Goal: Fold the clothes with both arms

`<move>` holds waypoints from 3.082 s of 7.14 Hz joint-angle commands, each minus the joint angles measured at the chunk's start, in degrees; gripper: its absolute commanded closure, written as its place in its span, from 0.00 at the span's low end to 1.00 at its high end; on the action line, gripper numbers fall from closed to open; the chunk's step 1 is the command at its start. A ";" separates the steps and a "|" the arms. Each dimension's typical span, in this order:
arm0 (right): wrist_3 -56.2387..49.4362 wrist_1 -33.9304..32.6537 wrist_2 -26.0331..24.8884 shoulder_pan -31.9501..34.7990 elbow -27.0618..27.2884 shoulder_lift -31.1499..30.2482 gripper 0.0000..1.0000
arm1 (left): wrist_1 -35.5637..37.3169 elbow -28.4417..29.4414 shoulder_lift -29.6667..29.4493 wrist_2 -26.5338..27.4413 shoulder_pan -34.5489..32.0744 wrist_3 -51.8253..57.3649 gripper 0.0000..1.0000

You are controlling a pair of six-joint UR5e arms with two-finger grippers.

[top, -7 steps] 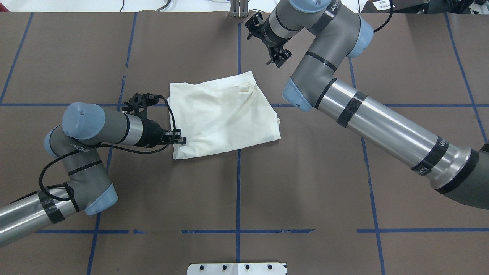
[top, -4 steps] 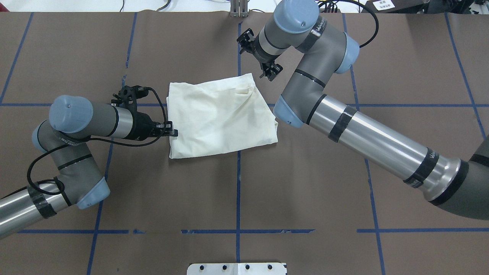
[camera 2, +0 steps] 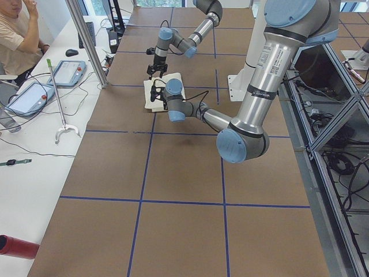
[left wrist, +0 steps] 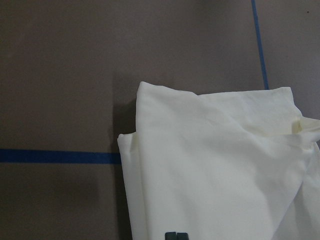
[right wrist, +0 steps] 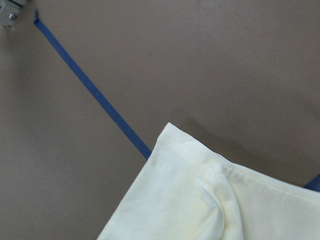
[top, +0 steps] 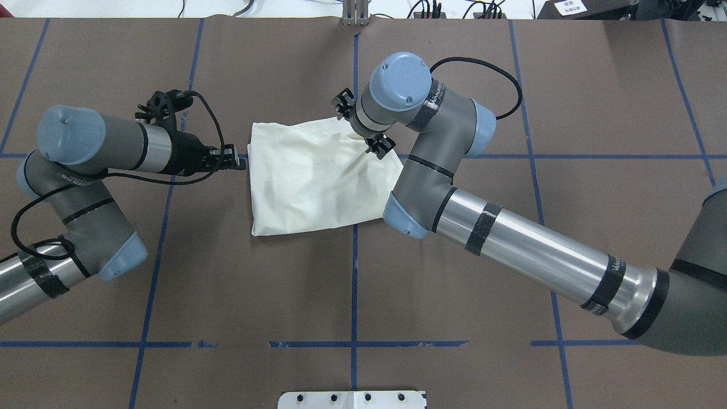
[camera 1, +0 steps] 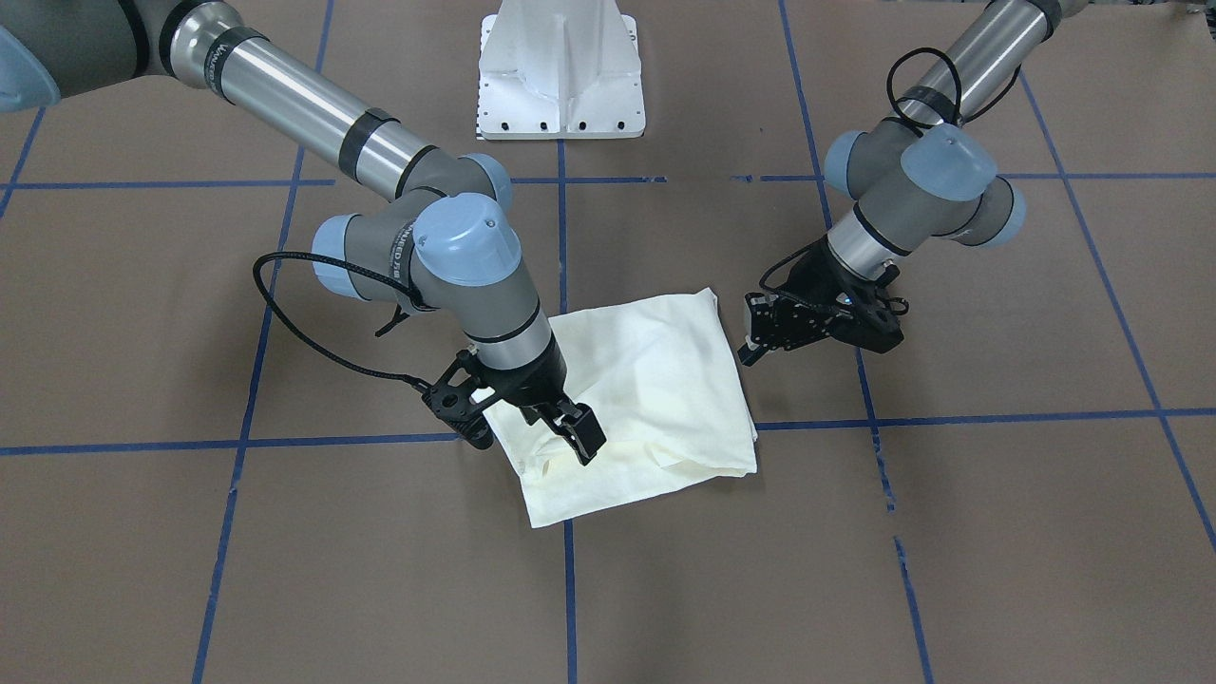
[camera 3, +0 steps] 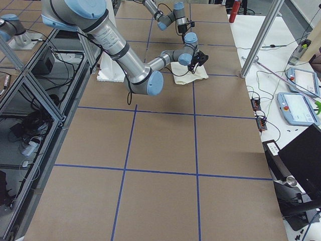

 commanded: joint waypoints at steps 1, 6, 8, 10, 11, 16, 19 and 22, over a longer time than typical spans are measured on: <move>0.69 0.32 -0.20 -0.20 -1.03 0.35 0.86 | 0.00 -0.05 0.09 0.00 -0.21 -0.03 1.00; -0.19 5.60 -1.50 0.24 -8.92 5.43 1.00 | 0.00 0.30 0.09 0.17 -0.21 -0.03 1.00; -3.26 5.60 -2.74 0.15 -14.56 8.34 1.00 | 0.00 0.30 0.09 0.26 -0.12 -0.12 1.00; -4.40 5.34 -2.92 0.50 -14.83 8.17 0.68 | 0.00 0.30 0.09 0.35 -0.21 -0.03 1.00; -5.37 5.25 -2.84 1.29 -14.92 8.17 0.44 | 0.00 0.04 0.00 0.26 -0.29 -0.03 1.00; -5.81 5.07 7.32 9.79 -0.91 -3.20 0.00 | 0.53 13.96 -16.29 4.04 0.67 -0.73 1.00; -8.45 4.89 9.56 11.57 -0.07 -5.10 0.00 | 0.70 20.94 -23.01 4.56 4.52 -0.56 1.00; -8.37 4.98 9.56 11.49 -0.15 -5.36 0.00 | 1.06 23.41 -23.81 8.08 5.68 0.05 1.00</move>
